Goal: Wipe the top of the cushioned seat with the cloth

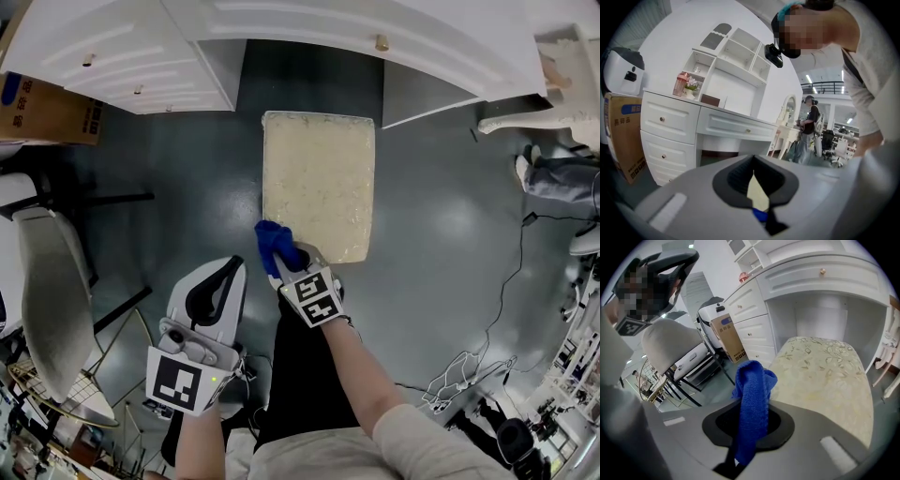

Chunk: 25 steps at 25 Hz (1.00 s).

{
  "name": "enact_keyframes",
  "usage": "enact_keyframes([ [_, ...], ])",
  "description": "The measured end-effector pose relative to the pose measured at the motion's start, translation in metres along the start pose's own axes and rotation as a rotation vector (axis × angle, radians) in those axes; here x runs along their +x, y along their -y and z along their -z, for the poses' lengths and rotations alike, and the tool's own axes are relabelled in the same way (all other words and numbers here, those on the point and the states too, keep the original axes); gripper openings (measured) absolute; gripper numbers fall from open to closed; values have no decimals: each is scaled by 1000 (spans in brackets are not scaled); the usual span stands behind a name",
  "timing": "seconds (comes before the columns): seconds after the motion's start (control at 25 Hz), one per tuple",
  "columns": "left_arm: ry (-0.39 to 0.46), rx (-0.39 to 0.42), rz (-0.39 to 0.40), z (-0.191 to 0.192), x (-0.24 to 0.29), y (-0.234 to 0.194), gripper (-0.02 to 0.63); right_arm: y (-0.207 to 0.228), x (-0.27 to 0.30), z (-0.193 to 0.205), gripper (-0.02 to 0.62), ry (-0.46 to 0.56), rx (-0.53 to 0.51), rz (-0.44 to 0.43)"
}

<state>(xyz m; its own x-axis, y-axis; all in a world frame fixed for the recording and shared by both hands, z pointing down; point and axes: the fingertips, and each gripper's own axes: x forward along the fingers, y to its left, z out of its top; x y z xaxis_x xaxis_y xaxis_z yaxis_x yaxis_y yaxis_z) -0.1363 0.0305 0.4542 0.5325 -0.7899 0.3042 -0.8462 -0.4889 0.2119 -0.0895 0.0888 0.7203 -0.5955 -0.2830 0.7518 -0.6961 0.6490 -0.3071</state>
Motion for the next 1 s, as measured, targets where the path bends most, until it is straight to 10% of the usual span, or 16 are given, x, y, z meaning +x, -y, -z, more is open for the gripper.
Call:
enact_keyframes([
  [1.0, -20, 41, 99, -5, 22, 44, 0, 127, -107, 77, 46, 53, 184, 253],
])
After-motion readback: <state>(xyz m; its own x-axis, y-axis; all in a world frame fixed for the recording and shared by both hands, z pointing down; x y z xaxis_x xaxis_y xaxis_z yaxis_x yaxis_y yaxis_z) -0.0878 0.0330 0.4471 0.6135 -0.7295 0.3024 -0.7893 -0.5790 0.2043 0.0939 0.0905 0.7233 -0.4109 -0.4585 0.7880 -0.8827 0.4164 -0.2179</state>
